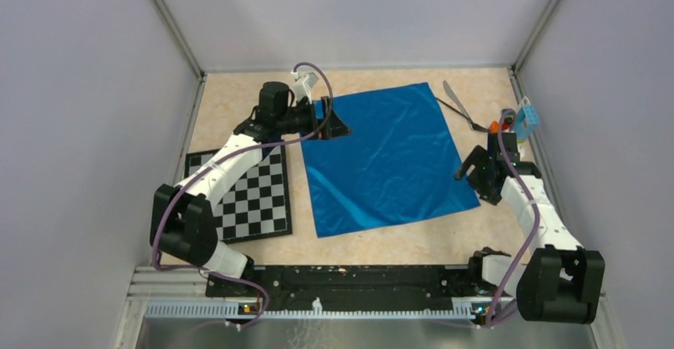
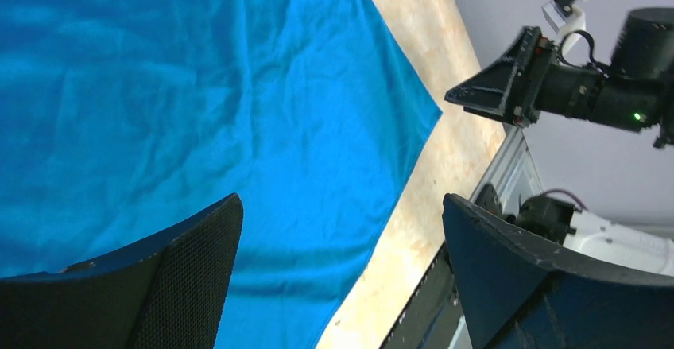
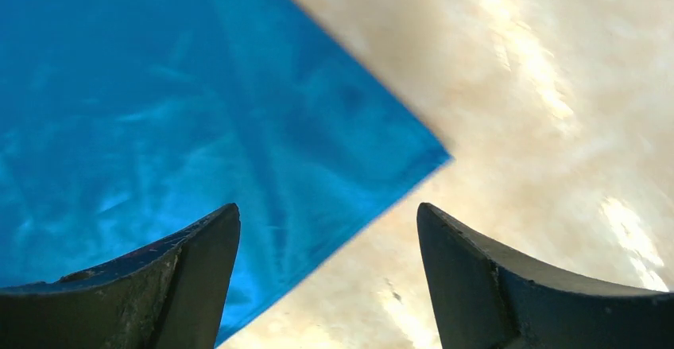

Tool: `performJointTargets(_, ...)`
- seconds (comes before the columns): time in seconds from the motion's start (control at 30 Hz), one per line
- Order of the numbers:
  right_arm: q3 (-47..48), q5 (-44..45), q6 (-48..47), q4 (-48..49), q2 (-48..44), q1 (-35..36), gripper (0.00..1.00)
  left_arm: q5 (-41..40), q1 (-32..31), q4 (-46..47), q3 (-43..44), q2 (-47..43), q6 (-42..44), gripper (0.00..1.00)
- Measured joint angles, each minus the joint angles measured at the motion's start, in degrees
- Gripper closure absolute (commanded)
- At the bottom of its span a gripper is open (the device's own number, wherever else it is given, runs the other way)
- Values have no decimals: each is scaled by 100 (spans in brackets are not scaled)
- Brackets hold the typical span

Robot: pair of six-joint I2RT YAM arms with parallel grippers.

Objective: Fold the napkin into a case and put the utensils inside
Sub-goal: Smooth out the napkin at the center of the board, then pick up the flattened napkin from the center of the board.

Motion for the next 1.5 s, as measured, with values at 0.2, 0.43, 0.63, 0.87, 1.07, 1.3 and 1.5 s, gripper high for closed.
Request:
performJointTargets(0.2,-57,800,212,-640,376,-258,28,264,2,-254,-251,-424,236,1)
performJointTargets(0.43,26,1080,96,-682,1215,-269,41,409,7,-258,-323,-929,310,1)
performJointTargets(0.63,26,1266,17,-621,1303,-269,46,673,146,-24,-463,-1025,195,1)
performJointTargets(0.87,28,1239,-70,-459,1641,-269,47,942,404,173,-570,-1064,-26,1)
performJointTargets(1.07,59,1150,-72,-369,1755,-269,48,1161,586,461,-678,-1185,-240,1)
performJointTargets(1.3,52,988,-63,-136,1818,-271,59,1360,776,750,-824,-1204,-461,1)
performJointTargets(1.5,-31,824,9,144,1794,-269,75,1386,802,815,-846,-1204,-492,1)
